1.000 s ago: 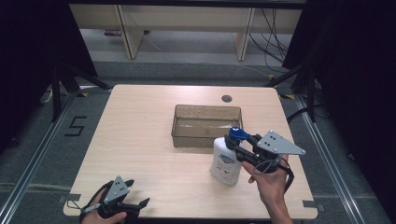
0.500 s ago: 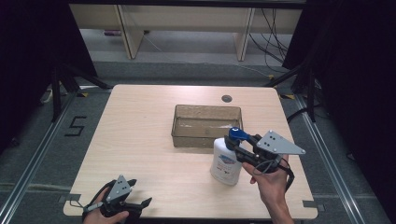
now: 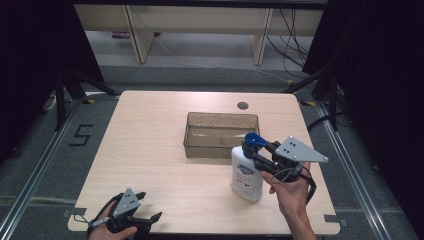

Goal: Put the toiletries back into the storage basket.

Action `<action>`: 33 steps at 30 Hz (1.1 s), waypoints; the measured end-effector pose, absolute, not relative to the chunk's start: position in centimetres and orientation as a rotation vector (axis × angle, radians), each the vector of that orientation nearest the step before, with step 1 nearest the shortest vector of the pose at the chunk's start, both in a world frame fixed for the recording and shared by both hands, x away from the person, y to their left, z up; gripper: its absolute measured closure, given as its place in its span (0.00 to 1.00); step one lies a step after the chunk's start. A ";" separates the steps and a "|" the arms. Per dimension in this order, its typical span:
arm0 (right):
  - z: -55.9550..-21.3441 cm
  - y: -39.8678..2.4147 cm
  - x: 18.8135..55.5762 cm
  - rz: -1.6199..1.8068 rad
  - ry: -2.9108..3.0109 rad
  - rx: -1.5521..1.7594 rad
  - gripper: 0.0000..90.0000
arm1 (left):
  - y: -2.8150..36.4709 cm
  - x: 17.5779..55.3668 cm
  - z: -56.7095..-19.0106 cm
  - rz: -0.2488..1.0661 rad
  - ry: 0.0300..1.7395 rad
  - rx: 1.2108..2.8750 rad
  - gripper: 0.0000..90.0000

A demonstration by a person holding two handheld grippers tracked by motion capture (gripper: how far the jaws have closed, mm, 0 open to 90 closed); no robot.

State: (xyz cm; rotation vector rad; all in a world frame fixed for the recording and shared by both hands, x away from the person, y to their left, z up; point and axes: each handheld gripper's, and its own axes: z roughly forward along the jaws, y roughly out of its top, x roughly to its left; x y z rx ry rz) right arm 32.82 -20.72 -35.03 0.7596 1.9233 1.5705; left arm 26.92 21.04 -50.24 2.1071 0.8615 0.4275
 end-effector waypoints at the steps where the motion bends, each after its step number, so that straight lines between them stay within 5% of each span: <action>1: -34.9 -20.8 32.8 1.581 1.919 0.765 0.73 | 21.0 26.9 -50.3 0.427 0.863 2.108 0.16; 33: -28.3 -21.5 36.2 1.616 1.829 0.763 0.73 | 21.1 26.8 -50.3 0.414 0.874 2.075 0.16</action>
